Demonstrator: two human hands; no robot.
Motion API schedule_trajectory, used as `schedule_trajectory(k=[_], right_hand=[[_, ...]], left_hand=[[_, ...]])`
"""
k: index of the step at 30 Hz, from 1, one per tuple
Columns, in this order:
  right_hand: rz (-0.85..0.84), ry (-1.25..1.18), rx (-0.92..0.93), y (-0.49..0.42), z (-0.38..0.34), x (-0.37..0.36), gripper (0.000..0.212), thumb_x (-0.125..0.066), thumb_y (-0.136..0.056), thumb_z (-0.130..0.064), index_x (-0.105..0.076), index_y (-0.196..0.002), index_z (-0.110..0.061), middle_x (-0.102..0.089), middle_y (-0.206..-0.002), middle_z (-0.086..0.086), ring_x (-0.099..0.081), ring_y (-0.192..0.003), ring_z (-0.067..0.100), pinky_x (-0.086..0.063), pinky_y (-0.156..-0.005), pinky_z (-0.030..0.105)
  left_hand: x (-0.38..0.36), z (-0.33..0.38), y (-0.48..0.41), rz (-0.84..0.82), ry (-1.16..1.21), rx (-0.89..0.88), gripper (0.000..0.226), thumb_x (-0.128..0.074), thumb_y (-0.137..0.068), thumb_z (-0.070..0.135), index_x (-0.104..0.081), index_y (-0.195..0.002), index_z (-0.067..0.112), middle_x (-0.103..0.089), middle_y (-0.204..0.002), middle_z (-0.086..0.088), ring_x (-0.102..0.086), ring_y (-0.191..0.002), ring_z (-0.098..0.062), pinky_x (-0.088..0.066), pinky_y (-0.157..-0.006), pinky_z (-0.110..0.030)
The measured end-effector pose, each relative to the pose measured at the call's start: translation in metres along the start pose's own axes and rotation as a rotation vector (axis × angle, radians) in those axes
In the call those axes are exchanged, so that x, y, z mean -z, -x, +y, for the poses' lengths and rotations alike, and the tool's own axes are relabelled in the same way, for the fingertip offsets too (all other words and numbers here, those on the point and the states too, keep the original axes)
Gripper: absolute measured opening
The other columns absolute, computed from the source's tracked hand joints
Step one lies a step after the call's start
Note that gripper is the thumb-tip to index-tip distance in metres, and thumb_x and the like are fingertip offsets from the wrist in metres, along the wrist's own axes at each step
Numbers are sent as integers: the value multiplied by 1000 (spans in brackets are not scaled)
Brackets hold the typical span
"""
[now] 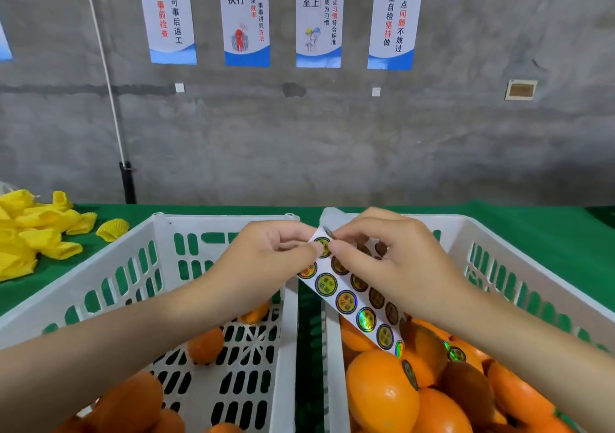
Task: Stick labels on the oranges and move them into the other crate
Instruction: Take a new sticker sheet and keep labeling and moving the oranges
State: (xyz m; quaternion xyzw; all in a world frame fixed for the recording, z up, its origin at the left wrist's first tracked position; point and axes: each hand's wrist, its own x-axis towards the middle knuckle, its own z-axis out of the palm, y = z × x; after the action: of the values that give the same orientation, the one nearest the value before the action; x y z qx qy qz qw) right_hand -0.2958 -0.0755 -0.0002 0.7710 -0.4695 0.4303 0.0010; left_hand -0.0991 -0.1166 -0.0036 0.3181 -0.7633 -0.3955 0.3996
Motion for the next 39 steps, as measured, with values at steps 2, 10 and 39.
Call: schedule_trajectory(k=[2, 10, 39], right_hand=[[-12, -75, -19, 0, 0, -1, 20, -64, -86, -39, -78, -92, -26, -68, -82, -11, -61, -84, 8, -48, -69, 23], [-65, -295, -100, -1, 1, 0, 15, -65, -90, -33, -80, -88, -32, -72, -82, -7, -66, -81, 12, -53, -69, 30], [206, 6, 157, 3, -13, 5, 34, -31, -101, -33, -61, -89, -24, -58, -81, -11, -52, -92, 7, -32, -88, 27]], left_hand=[[-2, -2, 2, -6, -71, -67, 27, -61, -98, 17, -77, -97, 39, -74, -91, -16, -68, -85, -33, -57, -71, -42], [-1, -2, 4, -24, -193, -152, 21, -59, -99, 23, -73, -98, 39, -70, -84, 1, -60, -73, -22, -51, -67, -26], [-3, 16, 9, -453, 294, 94, 19, -59, -93, 23, -69, -90, 8, -64, -89, -15, -56, -78, -25, -51, -74, -30]])
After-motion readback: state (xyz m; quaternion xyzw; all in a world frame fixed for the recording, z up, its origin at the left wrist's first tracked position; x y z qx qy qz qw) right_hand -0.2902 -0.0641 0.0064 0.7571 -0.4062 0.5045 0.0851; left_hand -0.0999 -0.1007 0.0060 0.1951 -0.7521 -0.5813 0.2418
